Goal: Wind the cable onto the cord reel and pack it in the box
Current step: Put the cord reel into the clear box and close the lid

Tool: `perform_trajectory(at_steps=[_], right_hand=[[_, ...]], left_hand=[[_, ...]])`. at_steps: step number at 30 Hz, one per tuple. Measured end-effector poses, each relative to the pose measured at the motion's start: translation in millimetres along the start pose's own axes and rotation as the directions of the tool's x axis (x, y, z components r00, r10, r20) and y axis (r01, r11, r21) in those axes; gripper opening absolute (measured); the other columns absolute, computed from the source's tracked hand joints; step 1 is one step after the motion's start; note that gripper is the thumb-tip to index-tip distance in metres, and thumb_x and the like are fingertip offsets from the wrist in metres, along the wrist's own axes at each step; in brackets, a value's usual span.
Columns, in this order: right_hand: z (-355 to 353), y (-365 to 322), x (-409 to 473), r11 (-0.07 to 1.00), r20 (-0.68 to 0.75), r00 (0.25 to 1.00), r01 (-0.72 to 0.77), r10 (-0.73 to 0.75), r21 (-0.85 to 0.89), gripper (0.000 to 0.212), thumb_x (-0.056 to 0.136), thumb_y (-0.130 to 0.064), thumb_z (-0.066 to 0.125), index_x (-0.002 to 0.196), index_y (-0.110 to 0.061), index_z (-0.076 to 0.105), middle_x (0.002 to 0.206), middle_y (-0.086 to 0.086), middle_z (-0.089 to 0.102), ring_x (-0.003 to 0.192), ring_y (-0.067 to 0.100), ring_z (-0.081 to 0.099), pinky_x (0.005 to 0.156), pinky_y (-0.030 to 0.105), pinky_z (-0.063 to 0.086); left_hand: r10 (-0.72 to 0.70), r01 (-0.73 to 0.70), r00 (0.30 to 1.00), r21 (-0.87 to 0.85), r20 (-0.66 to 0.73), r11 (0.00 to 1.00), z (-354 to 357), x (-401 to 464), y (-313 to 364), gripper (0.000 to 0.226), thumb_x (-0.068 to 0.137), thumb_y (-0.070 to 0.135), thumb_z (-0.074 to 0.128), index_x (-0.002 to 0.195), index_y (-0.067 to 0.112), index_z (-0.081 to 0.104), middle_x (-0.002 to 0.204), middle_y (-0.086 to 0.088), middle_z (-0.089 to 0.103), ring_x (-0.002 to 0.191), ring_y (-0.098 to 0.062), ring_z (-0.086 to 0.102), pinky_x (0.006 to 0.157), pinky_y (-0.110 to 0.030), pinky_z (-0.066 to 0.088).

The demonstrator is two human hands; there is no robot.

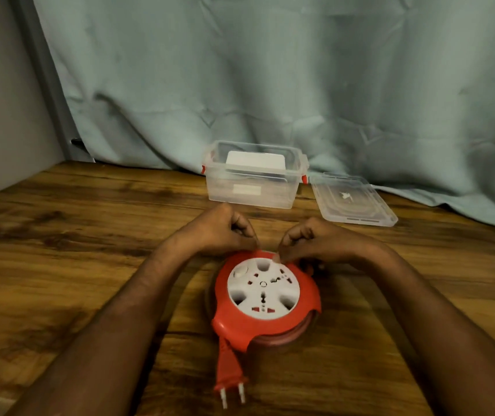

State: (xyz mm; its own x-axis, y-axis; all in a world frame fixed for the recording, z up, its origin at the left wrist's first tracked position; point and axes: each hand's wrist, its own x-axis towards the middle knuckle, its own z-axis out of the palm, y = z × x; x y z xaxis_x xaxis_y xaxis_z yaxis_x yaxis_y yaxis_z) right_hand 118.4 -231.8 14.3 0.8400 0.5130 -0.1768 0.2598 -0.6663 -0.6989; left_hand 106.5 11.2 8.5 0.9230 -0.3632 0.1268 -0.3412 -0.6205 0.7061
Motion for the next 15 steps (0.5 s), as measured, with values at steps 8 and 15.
perform_trajectory(at_steps=[8, 15], right_hand=[[9, 32, 69, 0.939, -0.708, 0.686, 0.104, 0.170, 0.327, 0.069, 0.084, -0.024, 0.079, 0.147, -0.022, 0.050, 0.105, -0.011, 0.064, 0.098, 0.011, 0.061, 0.082, 0.023, 0.047], [2, 37, 92, 0.924, -0.673, 0.733, 0.185, 0.097, 0.335, 0.059, 0.082, -0.021, 0.074, 0.139, -0.025, 0.059, 0.125, -0.010, 0.068, 0.112, 0.016, 0.065, 0.104, 0.046, 0.051]], left_hand=[[-0.382, -0.006, 0.720, -0.555, -0.580, 0.832, -3, 54, -54, 0.102, 0.068, 0.000, 0.077, 0.153, 0.030, 0.030, 0.150, -0.009, 0.041, 0.121, -0.023, 0.058, 0.092, -0.043, 0.058], [-0.382, -0.037, 0.761, -0.622, -0.525, 0.782, -1, 88, -70, 0.094, 0.051, 0.022, 0.070, 0.136, 0.052, 0.044, 0.122, 0.005, 0.067, 0.106, -0.030, 0.067, 0.079, -0.052, 0.062]])
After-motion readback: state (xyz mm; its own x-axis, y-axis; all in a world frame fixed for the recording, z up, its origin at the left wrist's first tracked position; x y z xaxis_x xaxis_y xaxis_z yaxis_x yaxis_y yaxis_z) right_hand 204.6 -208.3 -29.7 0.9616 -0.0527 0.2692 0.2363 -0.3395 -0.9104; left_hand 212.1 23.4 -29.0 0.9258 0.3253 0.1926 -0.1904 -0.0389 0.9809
